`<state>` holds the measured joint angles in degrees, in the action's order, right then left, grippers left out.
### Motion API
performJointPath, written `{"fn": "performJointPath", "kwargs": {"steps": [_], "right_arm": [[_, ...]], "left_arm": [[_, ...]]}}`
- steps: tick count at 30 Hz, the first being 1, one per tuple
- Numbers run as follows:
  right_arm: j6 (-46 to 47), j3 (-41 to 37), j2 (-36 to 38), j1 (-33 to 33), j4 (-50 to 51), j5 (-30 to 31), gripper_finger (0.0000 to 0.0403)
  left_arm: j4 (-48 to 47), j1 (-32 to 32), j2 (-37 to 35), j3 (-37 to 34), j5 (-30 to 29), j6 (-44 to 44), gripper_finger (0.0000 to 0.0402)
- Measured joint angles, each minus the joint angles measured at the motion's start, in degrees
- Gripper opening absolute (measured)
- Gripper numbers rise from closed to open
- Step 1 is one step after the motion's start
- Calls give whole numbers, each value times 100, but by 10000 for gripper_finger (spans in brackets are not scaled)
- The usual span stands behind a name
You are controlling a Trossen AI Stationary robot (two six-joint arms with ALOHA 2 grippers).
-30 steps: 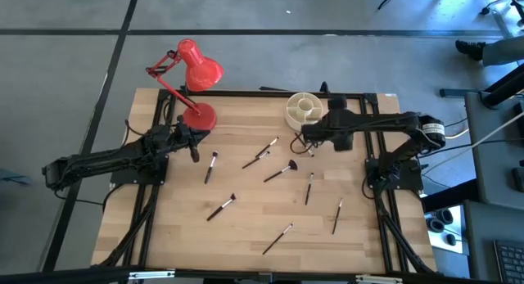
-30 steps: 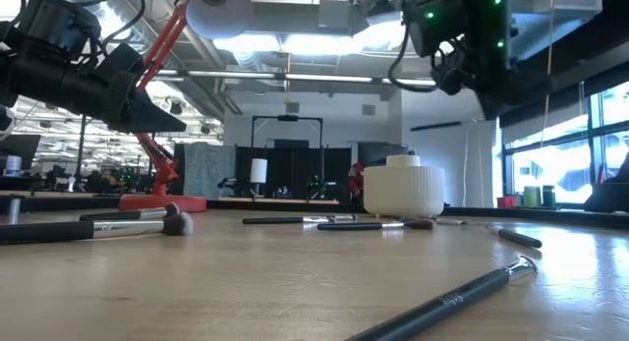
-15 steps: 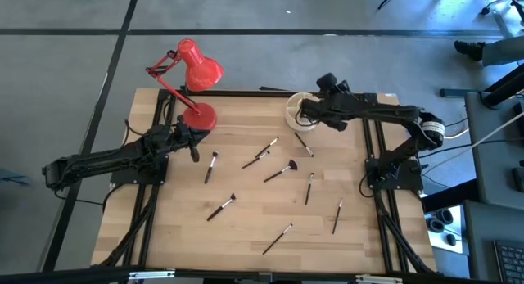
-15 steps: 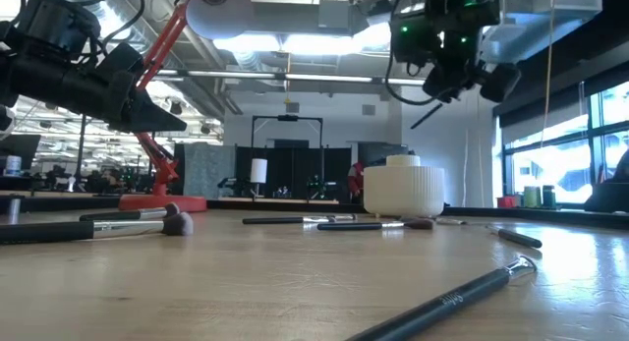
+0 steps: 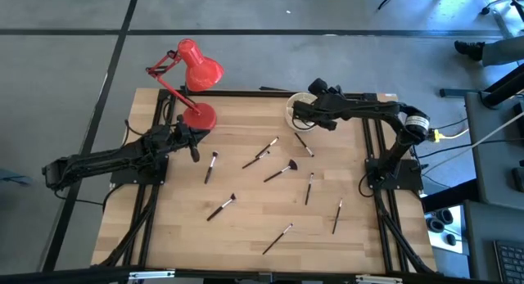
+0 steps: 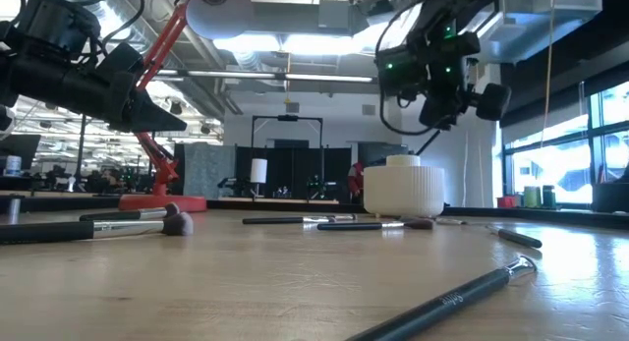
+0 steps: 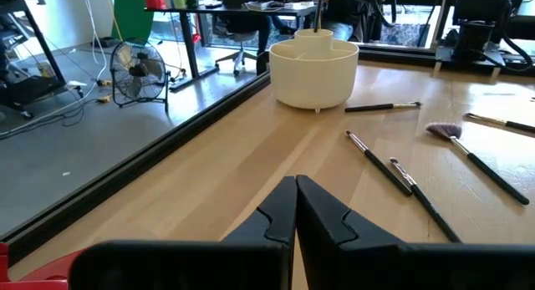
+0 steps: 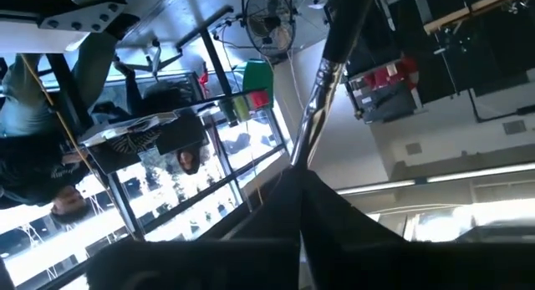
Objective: Put items in baskets/containers
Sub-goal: Put the black eyeshadow brush into the white organizer
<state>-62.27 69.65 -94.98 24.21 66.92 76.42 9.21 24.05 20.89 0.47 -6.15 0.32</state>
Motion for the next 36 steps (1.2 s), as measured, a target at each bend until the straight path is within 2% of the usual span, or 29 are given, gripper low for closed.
{"fn": "performJointPath", "kwargs": {"steps": [5, 10, 18, 25, 28, 34, 36], "right_arm": [[-72, 0, -65, 0, -72, -13, 1], [-173, 0, -65, 0, -592, -16, 9], [-844, 0, -65, -216, -1247, -707, 25], [-1130, 0, -65, -234, -2281, -751, 54], [-675, 0, -65, -234, -2449, -754, 76], [1227, 40, 145, -336, -2499, -787, 129], [2171, 223, 362, -426, -2234, -1209, 142]], "left_arm": [[0, 0, 1, 0, -1, -2, 6], [0, -1, 0, -1, -1, -3, 6], [0, 0, -1, 0, -1, -4, 6], [-10, -2, 0, -2, 6, -48, 6], [-18, 0, 1, -1, 10, -57, 6], [-81, -1, 1, -2, 23, -64, 6], [-138, -2, -1, -1, 23, -99, 6]]}}
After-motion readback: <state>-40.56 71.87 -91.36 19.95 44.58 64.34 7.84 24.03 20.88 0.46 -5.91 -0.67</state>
